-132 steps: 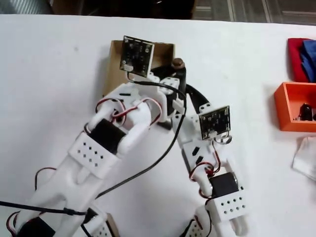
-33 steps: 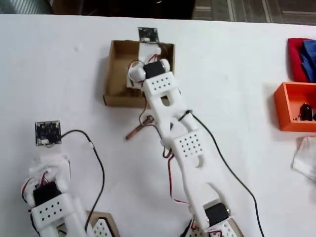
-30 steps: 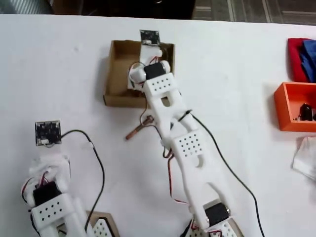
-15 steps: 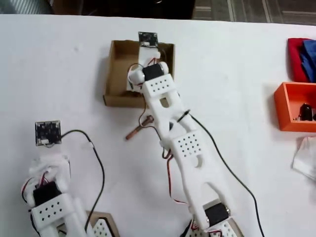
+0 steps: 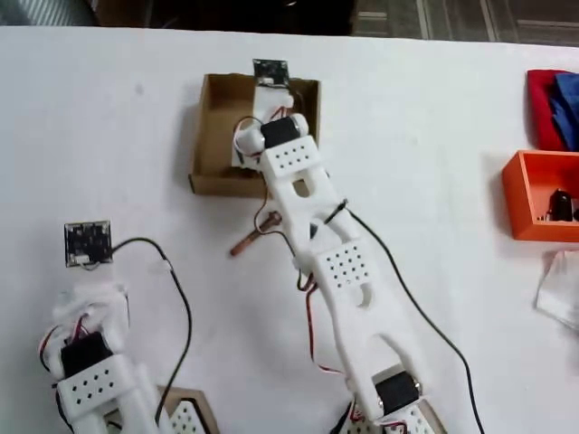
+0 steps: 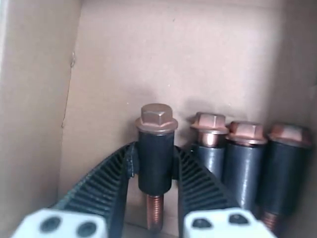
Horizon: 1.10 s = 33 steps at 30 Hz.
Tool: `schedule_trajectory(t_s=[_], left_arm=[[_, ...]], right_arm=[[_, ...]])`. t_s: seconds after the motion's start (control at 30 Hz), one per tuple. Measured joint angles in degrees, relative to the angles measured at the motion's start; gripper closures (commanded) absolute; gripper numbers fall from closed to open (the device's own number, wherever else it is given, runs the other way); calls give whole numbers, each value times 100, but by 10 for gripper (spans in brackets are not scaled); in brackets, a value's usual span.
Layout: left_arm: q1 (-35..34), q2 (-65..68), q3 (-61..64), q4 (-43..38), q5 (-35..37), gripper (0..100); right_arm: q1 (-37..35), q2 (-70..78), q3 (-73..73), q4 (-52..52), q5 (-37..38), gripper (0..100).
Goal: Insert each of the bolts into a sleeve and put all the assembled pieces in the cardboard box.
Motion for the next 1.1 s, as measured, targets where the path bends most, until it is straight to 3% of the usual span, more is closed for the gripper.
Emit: schedule_trajectory(t_s=[0.5, 0.67, 0.8, 1.1], left_arm=[[0, 0, 0, 0, 0, 924], [0, 0, 0, 0, 0, 924], [0, 0, 0, 0, 0, 924], [0, 0, 0, 0, 0, 924]], right_arm=[[-18, 141, 62, -44, -26, 974], [-26, 141, 62, -44, -26, 871], [-35, 141, 44, -26, -26, 865], [44, 158, -1213, 510, -35, 865]])
